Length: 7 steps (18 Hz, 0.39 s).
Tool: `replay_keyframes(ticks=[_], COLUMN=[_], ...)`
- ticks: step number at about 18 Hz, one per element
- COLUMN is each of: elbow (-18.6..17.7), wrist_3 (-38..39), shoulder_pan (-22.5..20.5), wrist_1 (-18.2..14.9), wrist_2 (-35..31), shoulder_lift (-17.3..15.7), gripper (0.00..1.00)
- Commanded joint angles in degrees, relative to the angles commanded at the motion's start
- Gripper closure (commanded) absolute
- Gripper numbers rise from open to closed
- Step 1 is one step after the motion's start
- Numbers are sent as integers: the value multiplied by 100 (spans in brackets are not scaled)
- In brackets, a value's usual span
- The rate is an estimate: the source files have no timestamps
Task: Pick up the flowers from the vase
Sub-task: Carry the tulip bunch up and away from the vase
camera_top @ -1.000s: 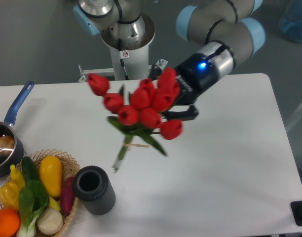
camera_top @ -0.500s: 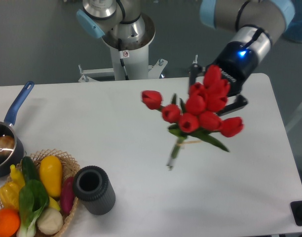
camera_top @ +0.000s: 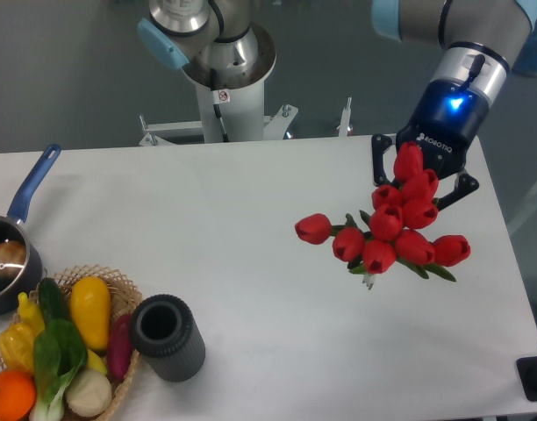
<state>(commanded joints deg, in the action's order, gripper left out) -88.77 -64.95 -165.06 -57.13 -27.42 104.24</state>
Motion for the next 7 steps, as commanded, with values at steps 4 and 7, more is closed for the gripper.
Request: replay_keyframes(ticks=[4,7], elbow=[-44,-70], wrist_3=[0,0], shoulder_pan=[-44,-70], wrist_1=[9,9], wrist_2=[0,0], shoulder_lift=[-17,-35], gripper=[72,72])
